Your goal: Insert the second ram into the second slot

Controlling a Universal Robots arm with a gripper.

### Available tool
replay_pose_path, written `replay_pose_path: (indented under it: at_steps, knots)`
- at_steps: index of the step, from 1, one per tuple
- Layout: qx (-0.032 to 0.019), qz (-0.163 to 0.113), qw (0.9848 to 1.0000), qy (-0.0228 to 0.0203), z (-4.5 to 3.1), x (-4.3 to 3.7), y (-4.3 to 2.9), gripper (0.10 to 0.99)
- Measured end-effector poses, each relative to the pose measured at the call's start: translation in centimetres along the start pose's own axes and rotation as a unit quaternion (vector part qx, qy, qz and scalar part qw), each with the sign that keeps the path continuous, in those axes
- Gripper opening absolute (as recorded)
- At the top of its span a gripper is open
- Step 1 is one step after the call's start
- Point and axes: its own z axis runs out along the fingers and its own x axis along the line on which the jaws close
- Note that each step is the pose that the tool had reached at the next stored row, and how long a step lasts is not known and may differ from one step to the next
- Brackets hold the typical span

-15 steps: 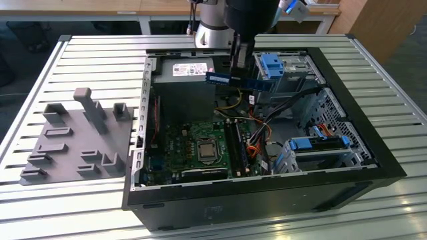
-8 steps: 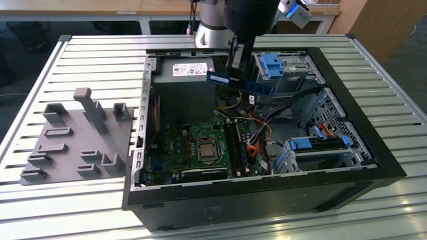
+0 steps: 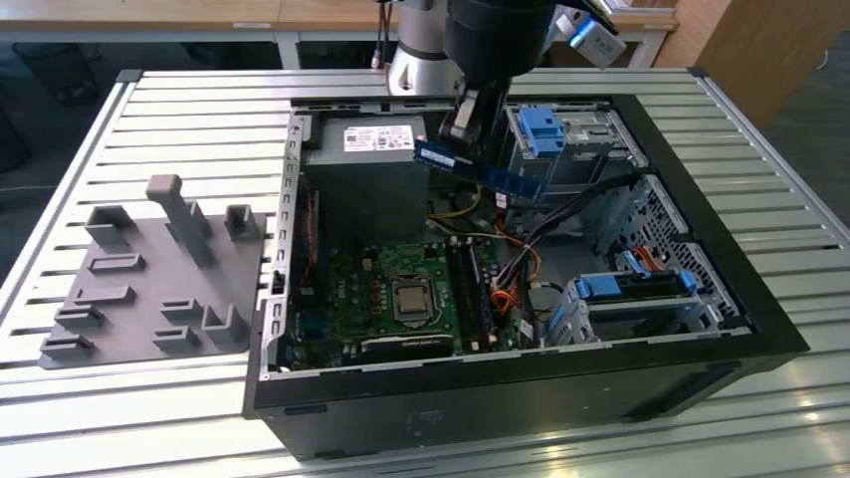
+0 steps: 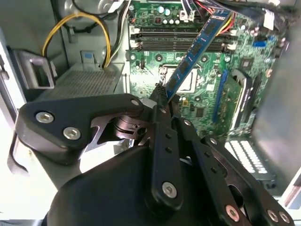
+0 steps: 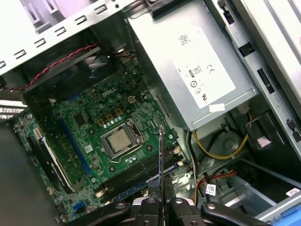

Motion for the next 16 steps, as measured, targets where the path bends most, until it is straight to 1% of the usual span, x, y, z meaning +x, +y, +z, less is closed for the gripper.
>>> replay_pose_path:
  at_steps: [2,4,6,8,10,12,14,16]
  knots:
    - [0.0002,0.019,0.9998,-0.0002,0.10,0.00,0.00,0.141]
    - [0.0005,0.037,0.9993,-0.0004,0.20,0.00,0.00,0.141]
    - [0.0007,0.055,0.9985,-0.0007,0.30,0.00,-0.01,0.141]
    - [0.0008,0.073,0.9973,-0.0009,0.40,0.00,-0.01,0.141]
    - [0.0010,0.091,0.9958,-0.0012,0.51,0.00,-0.01,0.141]
    - [0.0012,0.109,0.9940,-0.0015,0.61,0.00,-0.02,0.141]
    - [0.0012,0.127,0.9919,-0.0018,0.72,0.00,-0.02,0.141]
    - [0.0012,0.145,0.9894,-0.0022,0.84,0.00,-0.02,0.141]
